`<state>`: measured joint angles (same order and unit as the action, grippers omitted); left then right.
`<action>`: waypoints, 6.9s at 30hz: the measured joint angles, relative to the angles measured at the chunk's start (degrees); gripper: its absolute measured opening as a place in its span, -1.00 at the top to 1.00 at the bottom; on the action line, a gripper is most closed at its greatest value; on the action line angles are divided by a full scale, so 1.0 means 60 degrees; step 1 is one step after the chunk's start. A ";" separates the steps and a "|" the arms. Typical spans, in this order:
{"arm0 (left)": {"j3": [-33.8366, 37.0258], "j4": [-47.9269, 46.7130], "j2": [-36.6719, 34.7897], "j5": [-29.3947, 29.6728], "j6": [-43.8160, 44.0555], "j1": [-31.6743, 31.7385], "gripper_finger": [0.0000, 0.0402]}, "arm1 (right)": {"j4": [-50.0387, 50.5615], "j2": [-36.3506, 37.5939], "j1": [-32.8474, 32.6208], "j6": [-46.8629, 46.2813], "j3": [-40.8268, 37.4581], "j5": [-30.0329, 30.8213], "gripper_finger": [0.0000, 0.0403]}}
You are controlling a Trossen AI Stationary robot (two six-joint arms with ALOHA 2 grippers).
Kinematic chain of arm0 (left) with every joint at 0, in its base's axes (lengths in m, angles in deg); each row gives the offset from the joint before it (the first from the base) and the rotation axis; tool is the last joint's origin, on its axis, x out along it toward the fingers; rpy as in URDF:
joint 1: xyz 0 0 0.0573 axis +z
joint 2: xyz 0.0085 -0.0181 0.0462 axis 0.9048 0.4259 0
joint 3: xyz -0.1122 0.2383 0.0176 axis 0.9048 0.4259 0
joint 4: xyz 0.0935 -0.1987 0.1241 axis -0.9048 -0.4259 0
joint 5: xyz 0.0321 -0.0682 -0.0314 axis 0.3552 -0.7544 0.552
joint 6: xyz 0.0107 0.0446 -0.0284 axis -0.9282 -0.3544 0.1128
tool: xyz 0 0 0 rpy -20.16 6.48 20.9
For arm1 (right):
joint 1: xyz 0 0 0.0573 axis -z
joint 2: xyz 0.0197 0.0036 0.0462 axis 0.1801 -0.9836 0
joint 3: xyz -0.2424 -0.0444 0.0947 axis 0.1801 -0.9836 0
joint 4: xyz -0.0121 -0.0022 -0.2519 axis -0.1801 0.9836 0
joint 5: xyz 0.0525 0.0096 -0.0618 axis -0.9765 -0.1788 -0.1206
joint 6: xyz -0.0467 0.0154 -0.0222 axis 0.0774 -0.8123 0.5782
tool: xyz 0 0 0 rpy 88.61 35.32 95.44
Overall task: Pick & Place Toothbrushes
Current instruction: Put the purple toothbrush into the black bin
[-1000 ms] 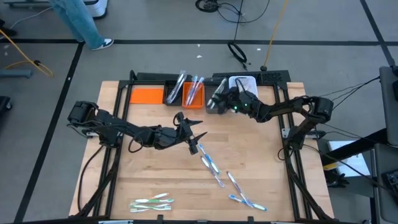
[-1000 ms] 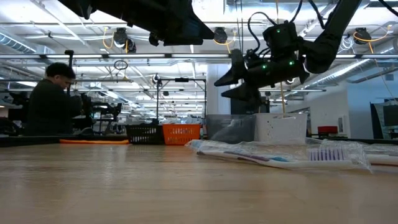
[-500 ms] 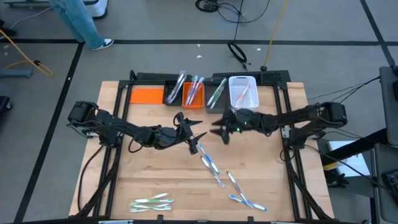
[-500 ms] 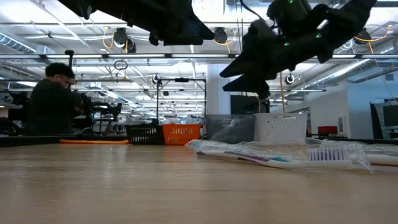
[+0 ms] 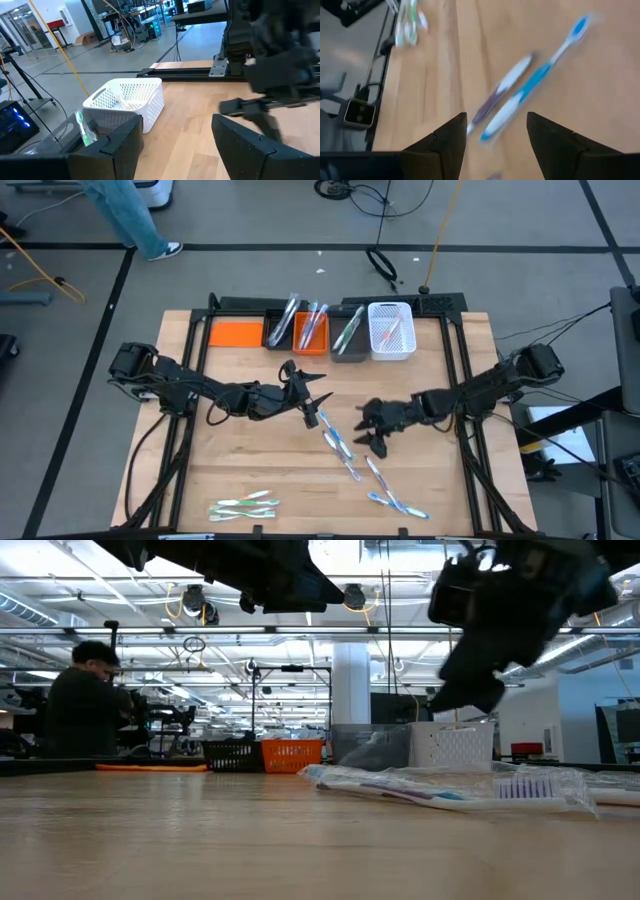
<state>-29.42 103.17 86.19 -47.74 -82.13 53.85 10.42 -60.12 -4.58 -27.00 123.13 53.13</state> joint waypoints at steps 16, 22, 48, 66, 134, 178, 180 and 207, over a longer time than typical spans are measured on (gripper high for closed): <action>0.0000 0.0006 0.0000 0.0000 0.0035 0.0001 -0.20 | 0.1014 -0.0322 -0.3309 -0.3846 0.0000 0.1537 0.03; 0.0000 0.0007 0.0000 0.0000 0.0013 0.0007 -0.20 | 0.1079 -0.0712 -0.3755 -0.4519 0.0000 0.2239 0.03; 0.0000 0.0005 0.0000 0.0002 0.0032 0.0007 -0.20 | 0.0710 -0.2098 -0.3764 -0.5440 0.0015 0.2091 0.63; 0.0000 0.0004 0.0000 0.0000 0.0037 0.0005 -0.20 | 0.1409 -0.1209 -0.3256 -0.4377 -0.0033 0.2084 1.00; 0.0000 0.3155 0.0000 -0.3503 0.2980 0.0996 -0.20 | -0.8145 0.1020 0.0738 0.7061 0.0007 0.4411 1.00; -0.0051 0.4990 0.1399 -0.4528 0.2581 0.1264 0.89 | -0.7788 0.1027 0.0735 0.6879 0.0004 0.4408 1.00; -0.0051 0.4919 0.1399 -0.4524 0.2571 0.1267 0.93 | -0.7771 0.1027 0.0735 0.6880 0.0004 0.4407 1.00; -0.0051 -0.1418 -0.1552 -0.1480 0.1900 0.1317 0.93 | -0.5283 0.2149 0.0724 0.6783 0.0000 0.4454 0.00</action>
<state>-29.72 94.67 76.87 -56.63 -70.73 61.75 -21.28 -47.23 -0.23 13.70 123.13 79.85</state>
